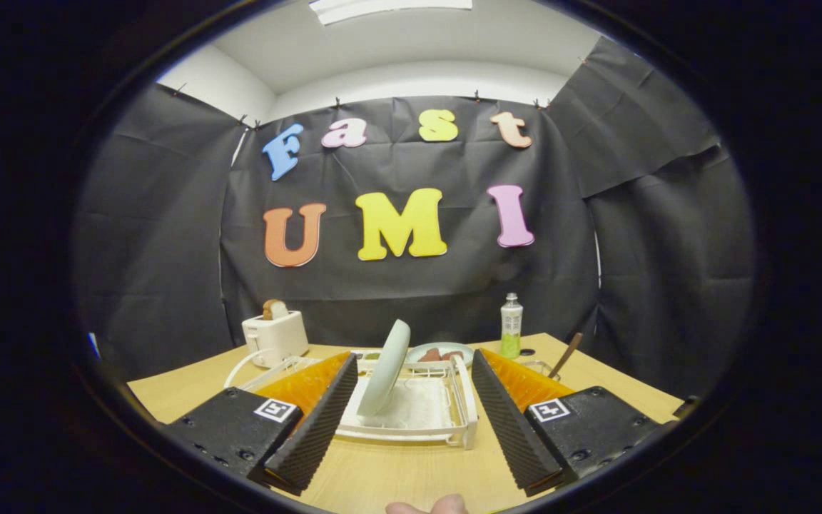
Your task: Take the plate from the dish rack, then take the spoon from the basket and place it into the plate.
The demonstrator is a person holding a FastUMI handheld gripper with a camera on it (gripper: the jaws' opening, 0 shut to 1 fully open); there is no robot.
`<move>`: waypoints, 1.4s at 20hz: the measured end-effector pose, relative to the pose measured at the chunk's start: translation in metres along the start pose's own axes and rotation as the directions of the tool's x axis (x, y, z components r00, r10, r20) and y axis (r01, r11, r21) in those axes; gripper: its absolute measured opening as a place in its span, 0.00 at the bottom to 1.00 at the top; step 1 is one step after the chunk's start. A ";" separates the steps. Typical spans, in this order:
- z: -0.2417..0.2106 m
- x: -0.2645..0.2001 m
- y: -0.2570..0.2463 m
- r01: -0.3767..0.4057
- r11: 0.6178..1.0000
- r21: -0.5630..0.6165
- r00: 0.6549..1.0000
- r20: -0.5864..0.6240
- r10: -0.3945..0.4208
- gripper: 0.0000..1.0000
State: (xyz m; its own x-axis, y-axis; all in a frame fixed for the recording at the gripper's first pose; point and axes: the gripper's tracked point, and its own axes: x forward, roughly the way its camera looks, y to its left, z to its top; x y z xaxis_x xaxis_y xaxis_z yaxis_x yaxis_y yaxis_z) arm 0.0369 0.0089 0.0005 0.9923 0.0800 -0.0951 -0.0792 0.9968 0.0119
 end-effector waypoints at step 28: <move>-0.021 0.210 0.022 -0.037 0.996 -0.081 0.638 -0.769 -0.039 1.00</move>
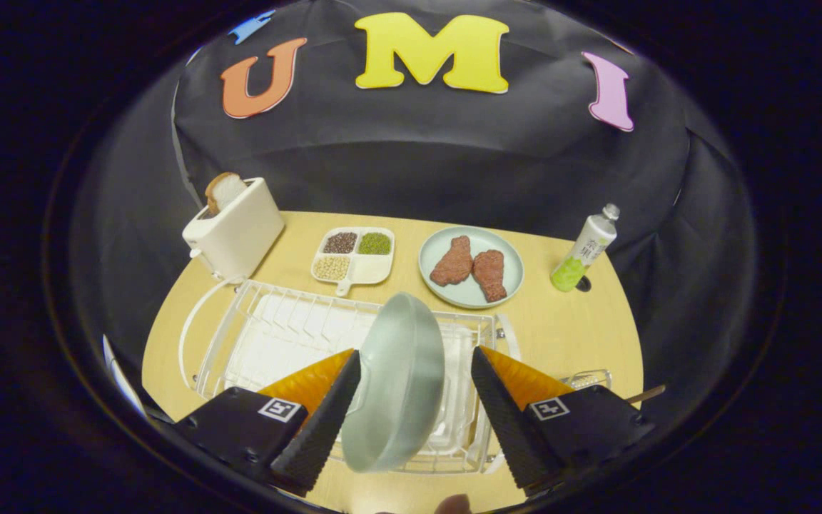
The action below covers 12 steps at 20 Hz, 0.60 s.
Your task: Take the plate from the dish rack, then take the spoon from the basket and place it into the plate.
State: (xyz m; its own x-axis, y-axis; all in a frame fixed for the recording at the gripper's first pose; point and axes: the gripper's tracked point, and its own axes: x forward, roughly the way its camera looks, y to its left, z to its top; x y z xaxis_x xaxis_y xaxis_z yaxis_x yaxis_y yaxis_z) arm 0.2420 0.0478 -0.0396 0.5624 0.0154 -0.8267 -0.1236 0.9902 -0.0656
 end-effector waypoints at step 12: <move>0.004 0.000 -0.010 0.114 0.988 0.107 0.994 -0.012 -0.113 0.32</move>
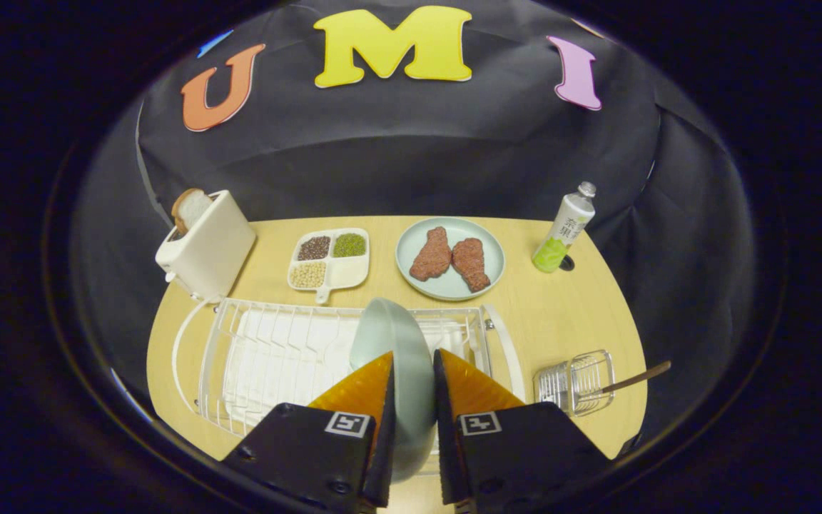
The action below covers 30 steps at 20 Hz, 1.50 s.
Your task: Take the plate from the dish rack, then take the spoon from the basket and place it into the plate.
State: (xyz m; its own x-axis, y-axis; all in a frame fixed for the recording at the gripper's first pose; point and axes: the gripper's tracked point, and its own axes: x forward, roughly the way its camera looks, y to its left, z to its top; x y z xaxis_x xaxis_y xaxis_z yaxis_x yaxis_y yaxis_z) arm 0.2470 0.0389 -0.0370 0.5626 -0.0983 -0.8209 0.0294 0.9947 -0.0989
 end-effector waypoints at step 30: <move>-0.238 -0.050 -0.052 -0.299 0.918 0.262 0.946 -0.047 0.322 0.22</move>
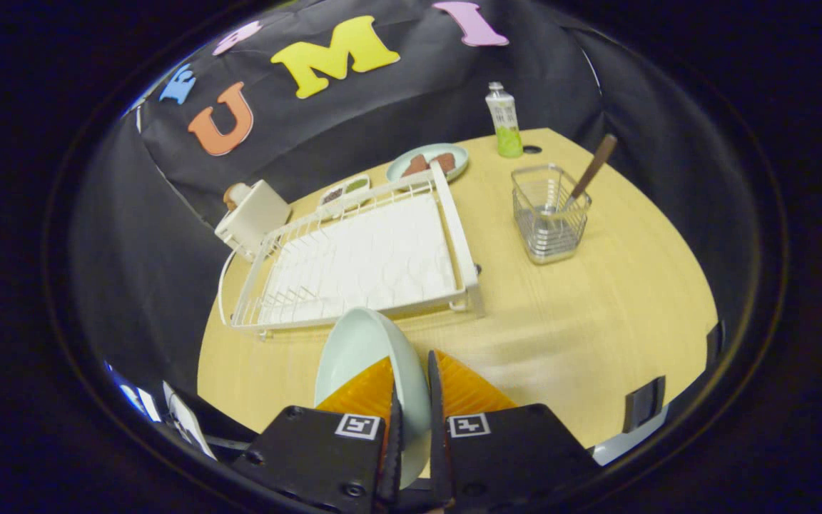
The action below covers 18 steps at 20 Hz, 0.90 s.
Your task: Take the plate from the dish rack, then take the spoon from the basket and place it into the plate.
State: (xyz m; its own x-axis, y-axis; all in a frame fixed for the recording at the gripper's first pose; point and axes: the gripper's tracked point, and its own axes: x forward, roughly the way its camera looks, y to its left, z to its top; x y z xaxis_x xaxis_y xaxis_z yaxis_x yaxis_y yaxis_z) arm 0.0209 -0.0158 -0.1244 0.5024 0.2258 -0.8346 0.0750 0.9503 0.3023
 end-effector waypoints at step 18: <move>-0.019 0.054 -0.029 -0.082 0.996 0.041 0.996 -0.026 0.083 0.32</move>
State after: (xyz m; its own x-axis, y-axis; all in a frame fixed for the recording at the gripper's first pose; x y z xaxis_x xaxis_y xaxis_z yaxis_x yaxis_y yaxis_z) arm 0.0292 -0.0268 -0.1872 0.4845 0.3096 -0.8181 0.0685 0.9190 0.3883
